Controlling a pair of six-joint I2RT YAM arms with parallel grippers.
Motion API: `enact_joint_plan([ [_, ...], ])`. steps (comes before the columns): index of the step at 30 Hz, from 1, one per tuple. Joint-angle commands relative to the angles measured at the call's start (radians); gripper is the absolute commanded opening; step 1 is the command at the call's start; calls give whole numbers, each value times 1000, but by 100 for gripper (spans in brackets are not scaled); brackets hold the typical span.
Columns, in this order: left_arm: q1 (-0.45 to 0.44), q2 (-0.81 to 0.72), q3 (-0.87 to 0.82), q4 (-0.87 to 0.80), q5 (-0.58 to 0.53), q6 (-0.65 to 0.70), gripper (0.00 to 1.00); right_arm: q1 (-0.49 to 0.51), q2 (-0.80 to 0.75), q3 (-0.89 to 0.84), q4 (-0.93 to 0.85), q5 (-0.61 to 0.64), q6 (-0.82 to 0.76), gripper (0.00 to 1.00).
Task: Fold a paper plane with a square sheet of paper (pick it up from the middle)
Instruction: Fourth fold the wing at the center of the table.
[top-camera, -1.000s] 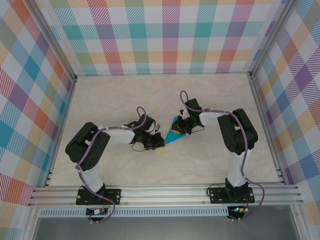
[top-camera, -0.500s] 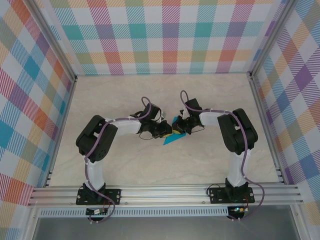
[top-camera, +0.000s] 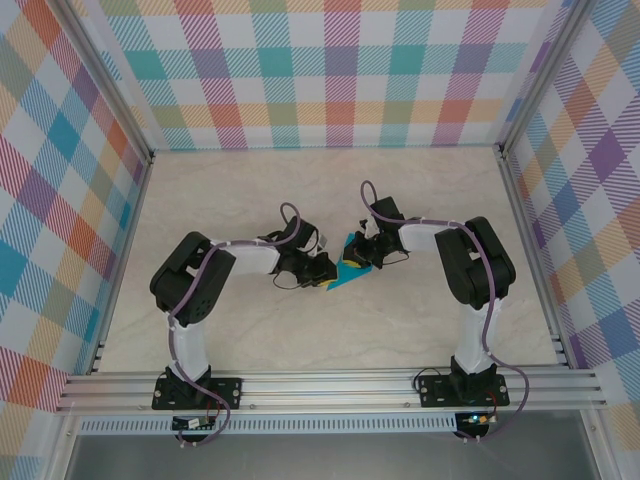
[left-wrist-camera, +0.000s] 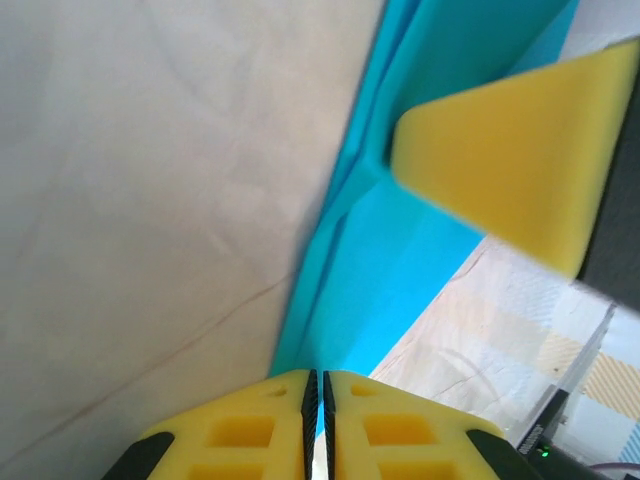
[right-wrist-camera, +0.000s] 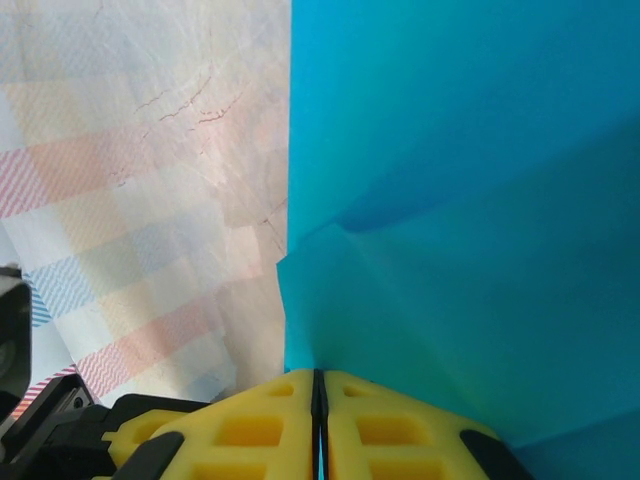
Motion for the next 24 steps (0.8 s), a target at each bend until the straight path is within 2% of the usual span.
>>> enact_joint_plan([
  [1,11,-39,-60,-193,-91,43,13,4,72,-18,-76,76,-12,11],
  [7,11,-129,-51,-165,-114,29,14,3,71,-19,-75,76,-12,11],
  [12,-2,-137,26,-141,-59,22,16,3,75,-17,-74,76,-9,11],
  [17,-17,-75,75,-71,33,-16,16,2,74,-19,-73,74,-8,11],
  [24,-27,15,101,-10,99,-46,17,3,73,-20,-75,75,-9,11],
])
